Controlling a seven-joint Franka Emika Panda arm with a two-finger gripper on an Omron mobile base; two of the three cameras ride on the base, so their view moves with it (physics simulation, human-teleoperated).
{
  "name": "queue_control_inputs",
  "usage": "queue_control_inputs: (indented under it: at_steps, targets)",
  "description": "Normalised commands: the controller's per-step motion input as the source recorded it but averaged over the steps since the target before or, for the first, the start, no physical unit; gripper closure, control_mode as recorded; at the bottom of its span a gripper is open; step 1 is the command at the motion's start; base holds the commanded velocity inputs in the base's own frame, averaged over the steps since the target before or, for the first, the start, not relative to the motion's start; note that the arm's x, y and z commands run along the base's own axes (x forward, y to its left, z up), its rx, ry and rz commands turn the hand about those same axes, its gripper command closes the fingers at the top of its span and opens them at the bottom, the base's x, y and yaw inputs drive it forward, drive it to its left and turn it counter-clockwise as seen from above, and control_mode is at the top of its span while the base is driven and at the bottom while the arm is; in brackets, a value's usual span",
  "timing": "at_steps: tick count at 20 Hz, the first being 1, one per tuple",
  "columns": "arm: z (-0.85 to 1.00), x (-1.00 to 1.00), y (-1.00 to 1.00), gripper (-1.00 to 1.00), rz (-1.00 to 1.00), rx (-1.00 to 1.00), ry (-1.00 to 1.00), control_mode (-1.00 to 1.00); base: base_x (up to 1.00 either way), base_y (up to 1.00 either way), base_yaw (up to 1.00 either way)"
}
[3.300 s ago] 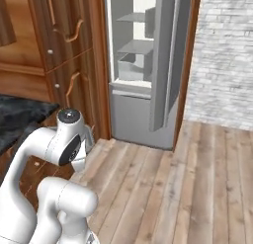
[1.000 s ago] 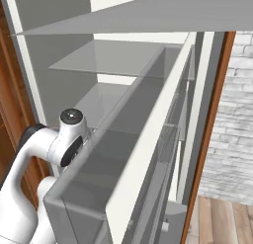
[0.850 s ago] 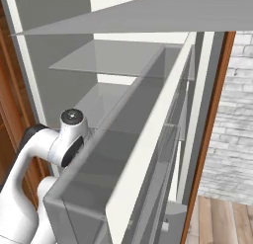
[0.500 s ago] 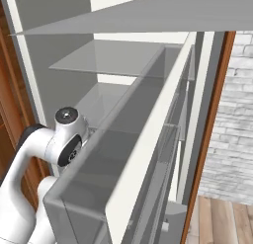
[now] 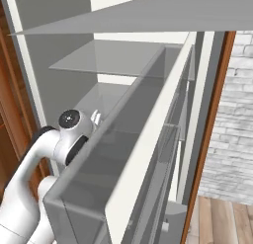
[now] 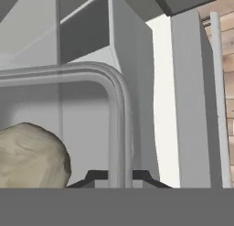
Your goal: Place two dumplings into each of the tupperware containers and then place the containers in the fridge.
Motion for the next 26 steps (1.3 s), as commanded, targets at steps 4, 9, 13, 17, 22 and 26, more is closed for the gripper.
queue_control_inputs:
  at_steps: [4,9,13,17,22,26]
  targets:
    - [0.16,0.52,-0.87,1.00,-0.08,0.03,0.04,-1.00,0.00,0.00,0.00]
    - [0.19,0.64,-0.58,1.00,-0.04,0.02,0.07,-1.00,0.00,0.00,0.00]
    - [0.25,0.91,-0.04,1.00,-0.01,0.00,0.10,-1.00,0.00,0.00,0.00]
    - [0.05,0.97,-0.22,1.00,0.00,0.00,0.06,-1.00,0.00,0.00,0.00]
    - [0.00,0.97,-0.39,1.00,-0.02,0.00,0.02,-1.00,0.00,0.00,0.00]
    - [0.00,0.96,-0.42,1.00,-0.02,0.00,0.03,-1.00,0.00,0.00,0.00]
